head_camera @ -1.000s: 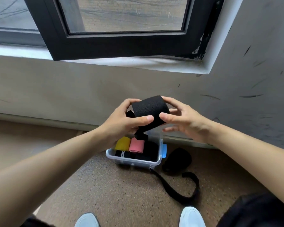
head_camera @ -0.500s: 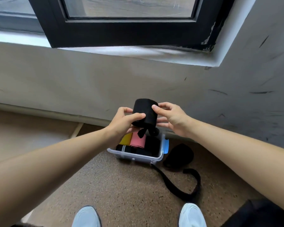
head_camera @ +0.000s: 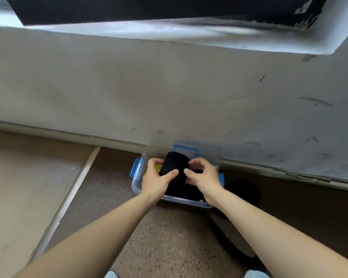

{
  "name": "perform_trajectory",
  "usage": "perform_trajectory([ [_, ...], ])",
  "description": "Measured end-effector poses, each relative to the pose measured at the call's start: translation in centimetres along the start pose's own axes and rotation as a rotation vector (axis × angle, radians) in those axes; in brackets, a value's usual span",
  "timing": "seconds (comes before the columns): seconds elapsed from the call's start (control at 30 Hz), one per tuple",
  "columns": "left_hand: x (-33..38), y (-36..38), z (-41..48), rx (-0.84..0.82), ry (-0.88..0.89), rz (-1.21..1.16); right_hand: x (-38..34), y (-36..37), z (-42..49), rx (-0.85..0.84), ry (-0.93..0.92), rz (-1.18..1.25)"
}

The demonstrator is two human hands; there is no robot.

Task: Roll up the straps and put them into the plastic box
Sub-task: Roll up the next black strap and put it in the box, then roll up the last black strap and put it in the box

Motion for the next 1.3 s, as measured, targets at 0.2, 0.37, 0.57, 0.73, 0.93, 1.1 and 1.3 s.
perform_trajectory([
  [0.2,-2.4,0.6,3.5,-0.043,0.005,0.053,2.5,2.1,2.7,-0.188,-0.046,-0.284],
  [0.37,-2.5,0.1,4.8,0.054,0.116,0.447,3.4,3.4,4.3,-0.309,-0.1,-0.575],
  [0.57,-1.3,0.1,4.1,0.121,0.458,0.828,3.1,4.1,4.6,-0.419,-0.081,-0.715],
  [0.73,-1.1,0.1,3.1,0.154,0.502,0.975,1.3,1.5,4.2,-0.298,-0.165,-0.632],
  [0.93,-1.0,1.5,0.8,0.059,0.623,1.015,-1.2,-3.7,2.7,-0.154,-0.238,-0.649],
  [1.1,-2.2,2.7,0.3,-0.06,0.513,1.051,-2.1,-9.6,1.2,-0.047,-0.244,-0.718],
  [1.3,0.4,4.4,-2.5,0.072,0.622,1.023,0.4,-16.9,-0.7,-0.084,-0.056,-1.014],
])
Point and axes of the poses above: each hand's wrist, its own z-axis towards the middle knuckle, its own y-axis out of the palm, x = y × z, the point moved 7 cm from there along z, towards the middle knuckle, and after that the axes turned 11 degrees about z, right-handed, at the moved point
